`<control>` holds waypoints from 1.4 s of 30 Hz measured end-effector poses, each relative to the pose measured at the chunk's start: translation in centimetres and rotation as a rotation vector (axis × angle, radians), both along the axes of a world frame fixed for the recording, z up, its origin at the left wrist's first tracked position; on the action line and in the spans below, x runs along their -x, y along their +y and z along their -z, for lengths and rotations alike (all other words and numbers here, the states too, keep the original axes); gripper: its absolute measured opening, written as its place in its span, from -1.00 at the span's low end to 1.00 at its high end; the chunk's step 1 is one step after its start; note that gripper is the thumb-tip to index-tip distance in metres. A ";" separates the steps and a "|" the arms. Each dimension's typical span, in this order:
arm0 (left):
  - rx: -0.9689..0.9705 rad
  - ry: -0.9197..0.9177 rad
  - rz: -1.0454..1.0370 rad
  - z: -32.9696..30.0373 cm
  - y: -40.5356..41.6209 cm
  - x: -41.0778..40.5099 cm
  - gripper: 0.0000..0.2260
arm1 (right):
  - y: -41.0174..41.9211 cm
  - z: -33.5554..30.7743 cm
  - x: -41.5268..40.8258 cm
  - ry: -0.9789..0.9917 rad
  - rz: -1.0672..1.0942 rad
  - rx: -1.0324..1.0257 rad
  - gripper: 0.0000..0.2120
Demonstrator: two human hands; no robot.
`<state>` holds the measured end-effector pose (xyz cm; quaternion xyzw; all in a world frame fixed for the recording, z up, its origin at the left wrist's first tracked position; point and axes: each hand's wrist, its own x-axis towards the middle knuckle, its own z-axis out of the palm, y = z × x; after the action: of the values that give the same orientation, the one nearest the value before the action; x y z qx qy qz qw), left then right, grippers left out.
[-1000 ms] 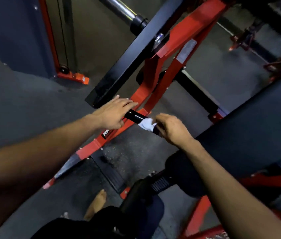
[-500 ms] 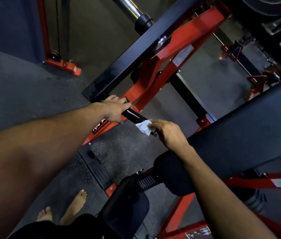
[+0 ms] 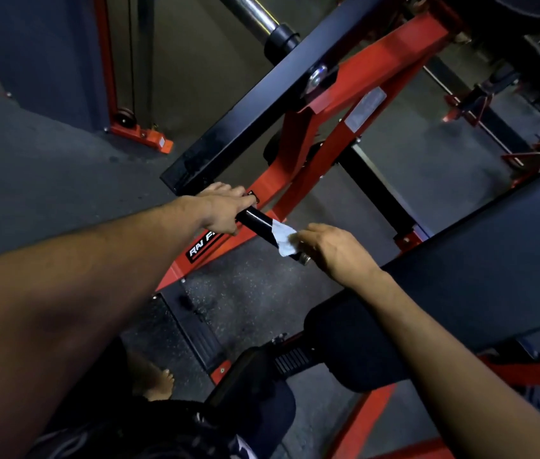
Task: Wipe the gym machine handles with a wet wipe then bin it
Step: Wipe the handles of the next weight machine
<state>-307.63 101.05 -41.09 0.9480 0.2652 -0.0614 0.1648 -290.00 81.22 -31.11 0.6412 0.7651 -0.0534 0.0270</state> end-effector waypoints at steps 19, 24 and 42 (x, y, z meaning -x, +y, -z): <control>-0.043 0.007 -0.003 0.4 -0.1 -0.1 -0.45 | 2.7 2.2 2.0 -0.047 0.058 0.020 -0.63; -0.048 -0.004 -0.003 0.5 -0.1 -0.1 -0.44 | -1.2 1.4 -0.3 -0.081 -0.059 0.170 -0.35; -0.061 -0.020 0.007 0.5 -0.3 0.1 -0.49 | -1.8 1.9 -1.0 -0.079 -0.119 -0.050 -0.65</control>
<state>-307.75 100.75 -41.62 0.9541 0.2621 -0.0445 0.1381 -289.00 79.47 -32.98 0.5964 0.8014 -0.0073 0.0444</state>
